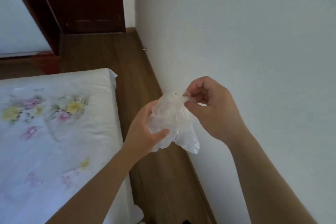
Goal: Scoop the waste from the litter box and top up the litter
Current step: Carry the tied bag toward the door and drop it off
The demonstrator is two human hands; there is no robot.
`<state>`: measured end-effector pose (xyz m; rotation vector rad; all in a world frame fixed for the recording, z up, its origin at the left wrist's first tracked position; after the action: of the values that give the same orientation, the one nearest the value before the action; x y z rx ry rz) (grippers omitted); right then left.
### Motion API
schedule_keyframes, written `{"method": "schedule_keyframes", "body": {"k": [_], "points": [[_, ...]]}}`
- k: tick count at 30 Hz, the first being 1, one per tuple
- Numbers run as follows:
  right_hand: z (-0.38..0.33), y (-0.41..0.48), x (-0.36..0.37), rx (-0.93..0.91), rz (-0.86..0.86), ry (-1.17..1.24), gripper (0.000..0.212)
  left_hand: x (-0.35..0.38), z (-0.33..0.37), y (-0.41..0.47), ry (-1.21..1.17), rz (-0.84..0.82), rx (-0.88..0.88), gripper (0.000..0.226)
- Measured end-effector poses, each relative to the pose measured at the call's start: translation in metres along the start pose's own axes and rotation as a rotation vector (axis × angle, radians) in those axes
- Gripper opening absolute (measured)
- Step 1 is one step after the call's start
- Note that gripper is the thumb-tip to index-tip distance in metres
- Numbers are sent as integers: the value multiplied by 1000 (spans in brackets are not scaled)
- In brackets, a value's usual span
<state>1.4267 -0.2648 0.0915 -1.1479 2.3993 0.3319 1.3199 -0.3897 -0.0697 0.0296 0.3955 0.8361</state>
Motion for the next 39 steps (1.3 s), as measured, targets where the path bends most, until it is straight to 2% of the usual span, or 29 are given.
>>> {"method": "schedule_keyframes", "body": {"k": [6, 10, 13, 20, 24, 27, 34, 39], "points": [[-26, 150, 66, -57, -213, 143, 31, -75, -43, 98, 79, 254, -103, 83], [-30, 257, 109, -95, -349, 187, 28, -105, -62, 171, 159, 440, -87, 77], [-45, 331, 137, -114, -459, 223, 29, -128, -78, 222, 119, 554, -165, 78], [-91, 474, 211, -143, -614, 234, 29, -196, -119, 333, 96, 709, -238, 79], [-114, 564, 277, -182, -667, 182, 30, -246, -165, 400, 107, 802, -271, 72], [-133, 629, 334, -212, -718, 154, 34, -289, -202, 452, 94, 860, -230, 67], [-208, 776, 445, -296, -773, 94, 40, -414, -254, 580, 82, 889, -201, 71], [-263, 868, 535, -318, -890, 67, 37, -512, -298, 657, 117, 969, -254, 74]]}}
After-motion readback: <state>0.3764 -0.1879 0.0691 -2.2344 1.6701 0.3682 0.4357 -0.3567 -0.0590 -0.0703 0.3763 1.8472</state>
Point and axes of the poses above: each hand's wrist, its own y-axis towards the middle knuckle, its own x-axis out of the palm, z = x × y, the point moved 9 cm from there along y, towards the middle knuckle, and after that the axes turned 9 degrees about x, right-handed, at the moved point
